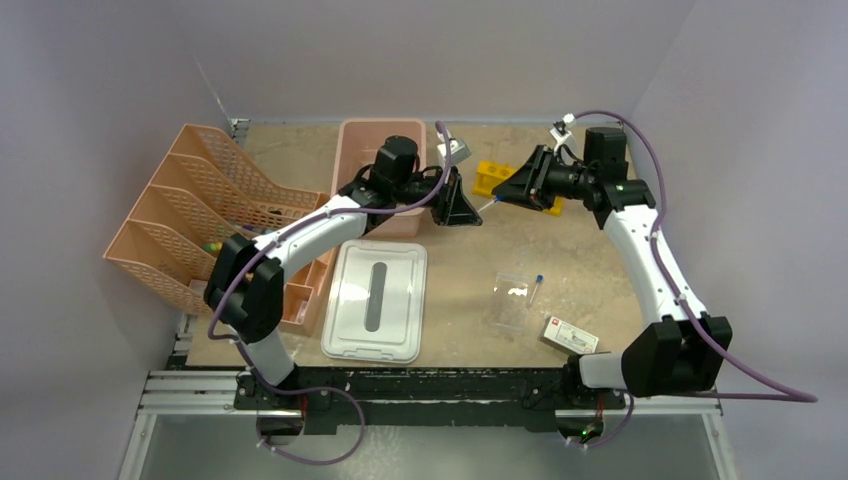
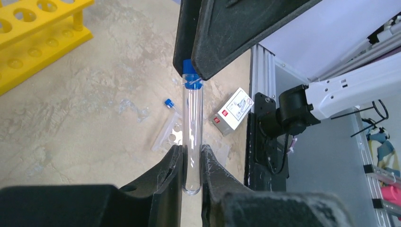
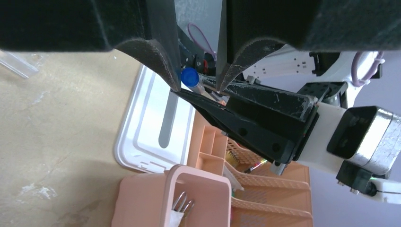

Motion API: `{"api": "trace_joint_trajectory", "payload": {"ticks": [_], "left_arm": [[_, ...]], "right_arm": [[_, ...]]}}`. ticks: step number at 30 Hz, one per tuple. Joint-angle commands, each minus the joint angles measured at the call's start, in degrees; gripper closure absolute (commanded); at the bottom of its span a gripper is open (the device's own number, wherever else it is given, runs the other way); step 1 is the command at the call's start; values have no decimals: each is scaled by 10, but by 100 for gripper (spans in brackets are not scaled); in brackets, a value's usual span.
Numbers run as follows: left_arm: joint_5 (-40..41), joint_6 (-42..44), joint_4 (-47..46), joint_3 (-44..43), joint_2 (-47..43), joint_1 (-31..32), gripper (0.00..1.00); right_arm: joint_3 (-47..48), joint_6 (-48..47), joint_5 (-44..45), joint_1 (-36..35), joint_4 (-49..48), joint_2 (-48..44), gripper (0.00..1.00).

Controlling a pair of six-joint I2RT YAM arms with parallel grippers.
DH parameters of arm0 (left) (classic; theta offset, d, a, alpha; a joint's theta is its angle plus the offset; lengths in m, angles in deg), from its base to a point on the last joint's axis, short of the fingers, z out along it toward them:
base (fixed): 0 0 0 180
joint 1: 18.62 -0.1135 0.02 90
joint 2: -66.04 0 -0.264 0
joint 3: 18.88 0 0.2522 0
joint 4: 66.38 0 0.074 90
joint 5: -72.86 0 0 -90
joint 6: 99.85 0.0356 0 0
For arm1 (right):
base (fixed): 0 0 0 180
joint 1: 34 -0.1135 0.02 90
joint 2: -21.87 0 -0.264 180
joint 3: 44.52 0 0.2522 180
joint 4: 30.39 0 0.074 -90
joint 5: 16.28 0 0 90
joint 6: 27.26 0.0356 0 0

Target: Organize the chemistry lab equipment

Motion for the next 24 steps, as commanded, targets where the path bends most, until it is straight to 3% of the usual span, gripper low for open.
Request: {"api": "trace_joint_trajectory", "payload": {"ticks": [1, 6, 11, 15, 23, 24], "left_arm": [[-29, 48, 22, -29, -28, -13, 100], [-38, 48, 22, -32, -26, -16, 100], [-45, 47, 21, -37, -23, -16, 100], [-48, 47, 22, -43, -21, -16, 100], [-46, 48, 22, -42, -17, -16, 100], [-43, 48, 22, -42, -17, -16, 95]], "right_arm": [[20, 0, -78, 1, -36, -2, 66], [18, -19, -88, 1, -22, 10, 55], [20, -42, -106, 1, -15, 27, 55], [24, -49, -119, 1, -14, 42, 61], [15, -26, -130, 1, -42, 40, 84], [15, -25, -127, 1, -41, 39, 87]]}}
